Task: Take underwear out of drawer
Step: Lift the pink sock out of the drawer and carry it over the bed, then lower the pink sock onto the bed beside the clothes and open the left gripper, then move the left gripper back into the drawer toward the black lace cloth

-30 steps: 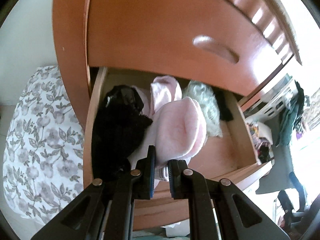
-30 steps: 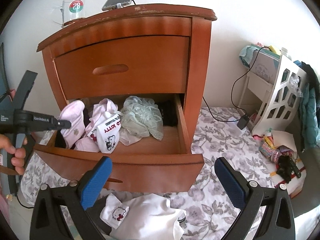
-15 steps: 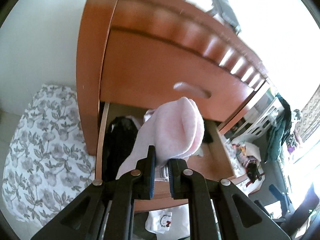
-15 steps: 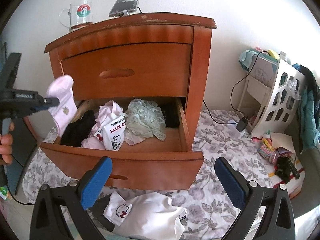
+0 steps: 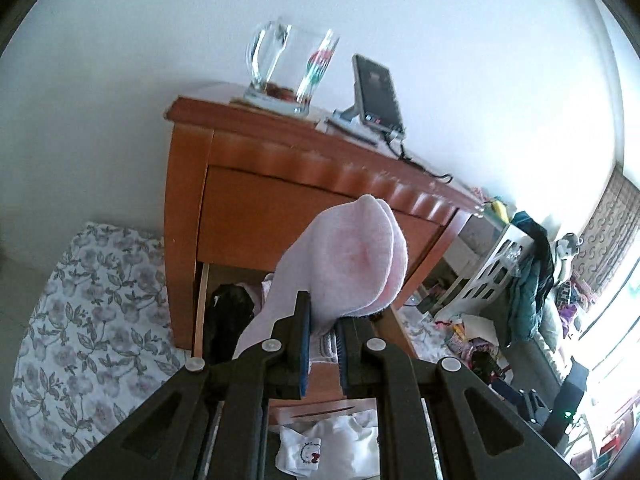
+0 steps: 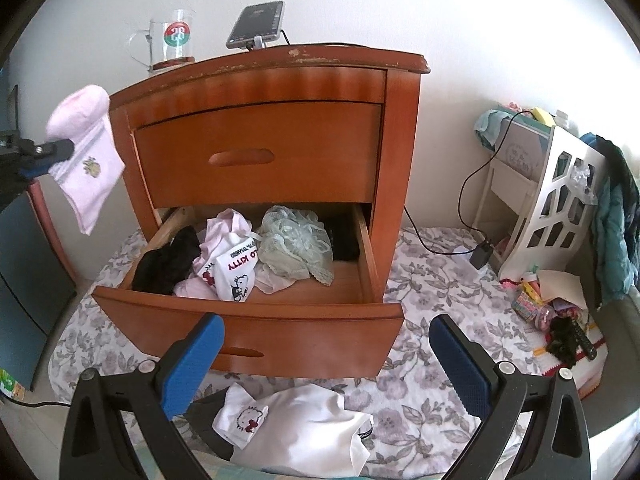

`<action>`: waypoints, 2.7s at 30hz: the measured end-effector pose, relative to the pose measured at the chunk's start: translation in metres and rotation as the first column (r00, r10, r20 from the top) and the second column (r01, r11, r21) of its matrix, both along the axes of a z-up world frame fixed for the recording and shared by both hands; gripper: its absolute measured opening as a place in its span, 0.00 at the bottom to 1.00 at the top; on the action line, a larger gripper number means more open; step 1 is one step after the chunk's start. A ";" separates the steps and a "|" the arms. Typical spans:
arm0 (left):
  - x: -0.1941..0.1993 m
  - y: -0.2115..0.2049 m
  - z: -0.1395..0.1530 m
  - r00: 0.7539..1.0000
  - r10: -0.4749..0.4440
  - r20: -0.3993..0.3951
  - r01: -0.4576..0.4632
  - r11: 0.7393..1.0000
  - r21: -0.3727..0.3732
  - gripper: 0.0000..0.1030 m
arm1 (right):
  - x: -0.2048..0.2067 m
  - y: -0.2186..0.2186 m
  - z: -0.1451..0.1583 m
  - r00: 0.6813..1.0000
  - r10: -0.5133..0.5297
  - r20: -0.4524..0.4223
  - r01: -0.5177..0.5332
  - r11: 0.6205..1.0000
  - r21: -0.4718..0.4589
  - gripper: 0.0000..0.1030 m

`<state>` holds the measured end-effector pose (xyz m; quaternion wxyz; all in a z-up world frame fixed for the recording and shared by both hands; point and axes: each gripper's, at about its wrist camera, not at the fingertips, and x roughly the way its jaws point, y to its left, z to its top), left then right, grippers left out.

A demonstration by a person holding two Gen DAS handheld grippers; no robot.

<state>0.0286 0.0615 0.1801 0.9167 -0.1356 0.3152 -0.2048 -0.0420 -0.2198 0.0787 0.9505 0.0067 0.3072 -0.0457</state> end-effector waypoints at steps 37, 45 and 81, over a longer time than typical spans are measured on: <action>-0.046 0.003 -0.102 0.967 -0.008 -0.255 0.009 1.000 0.002 0.11 | -0.015 0.011 -0.003 1.000 0.016 -0.013 -0.017 1.000 -0.002 1.00; -0.035 -0.003 -0.134 0.940 0.022 -0.340 -0.003 0.999 0.054 0.12 | -0.006 0.010 -0.016 0.999 0.018 -0.051 -0.018 1.000 -0.001 1.00; -0.019 -0.012 -0.181 0.918 0.107 -0.382 -0.056 0.988 0.143 0.99 | 0.017 0.001 -0.048 0.991 0.002 -0.132 -0.001 1.000 0.007 1.00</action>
